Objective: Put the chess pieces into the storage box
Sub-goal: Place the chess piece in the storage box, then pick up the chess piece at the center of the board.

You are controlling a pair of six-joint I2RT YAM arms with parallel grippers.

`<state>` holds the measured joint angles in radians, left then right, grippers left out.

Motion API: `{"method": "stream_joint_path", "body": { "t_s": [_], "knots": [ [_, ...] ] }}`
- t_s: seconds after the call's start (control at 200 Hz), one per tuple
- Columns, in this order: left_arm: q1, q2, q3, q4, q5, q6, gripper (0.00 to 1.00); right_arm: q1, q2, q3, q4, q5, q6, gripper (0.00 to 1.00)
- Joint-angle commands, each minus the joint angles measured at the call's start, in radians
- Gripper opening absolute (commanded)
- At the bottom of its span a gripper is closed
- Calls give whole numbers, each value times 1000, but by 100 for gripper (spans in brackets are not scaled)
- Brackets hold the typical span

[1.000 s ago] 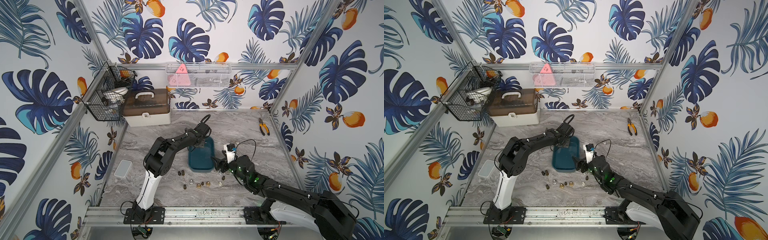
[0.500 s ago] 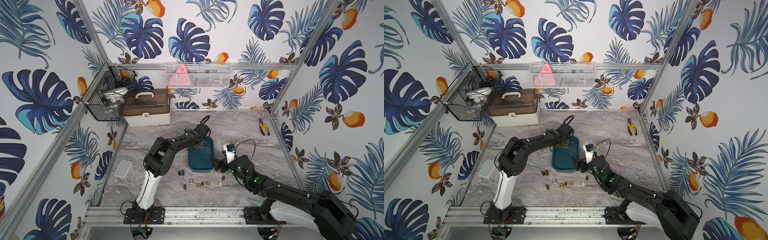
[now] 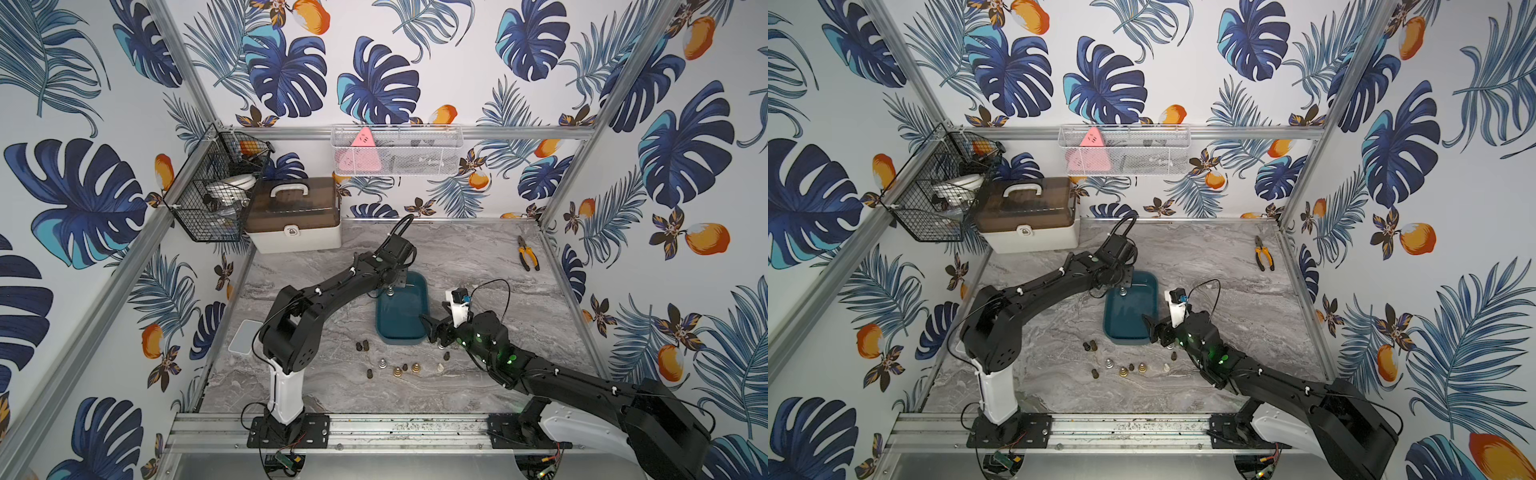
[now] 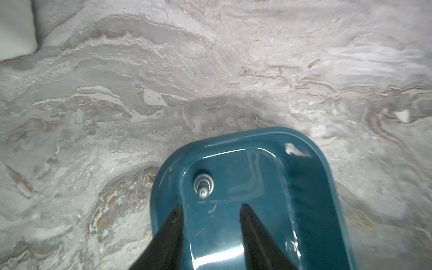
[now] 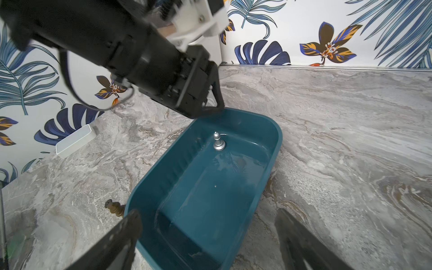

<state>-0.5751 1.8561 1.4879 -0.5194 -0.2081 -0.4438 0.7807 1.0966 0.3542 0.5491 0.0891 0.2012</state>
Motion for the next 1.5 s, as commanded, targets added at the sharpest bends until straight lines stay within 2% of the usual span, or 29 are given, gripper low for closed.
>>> {"method": "stream_joint_path", "body": {
  "t_s": [0.0, 0.175, 0.38, 0.57, 0.861, 1.256, 1.496],
  "knots": [
    [0, -112, -77, -38, 39, -30, 45, 2, 14, -4, 78, -83, -13, 91],
    [-17, -270, -202, -194, 50, -39, 44, 2, 59, -3, 143, -241, -39, 91],
    [-68, -390, -273, -388, 46, -80, 41, 2, 138, 19, 183, -295, -38, 90],
    [-92, -459, -353, -427, 76, -114, 41, 3, 200, 42, 199, -317, -42, 90],
    [-94, -451, -460, -340, 104, -107, 41, 5, 192, 43, 195, -325, -43, 90],
    [-94, -360, -437, -266, 93, -64, 41, 6, 186, 42, 184, -302, -44, 90],
    [-96, -318, -452, -247, 96, -70, 37, 8, 174, 42, 175, -299, -42, 90]
  ]
}}
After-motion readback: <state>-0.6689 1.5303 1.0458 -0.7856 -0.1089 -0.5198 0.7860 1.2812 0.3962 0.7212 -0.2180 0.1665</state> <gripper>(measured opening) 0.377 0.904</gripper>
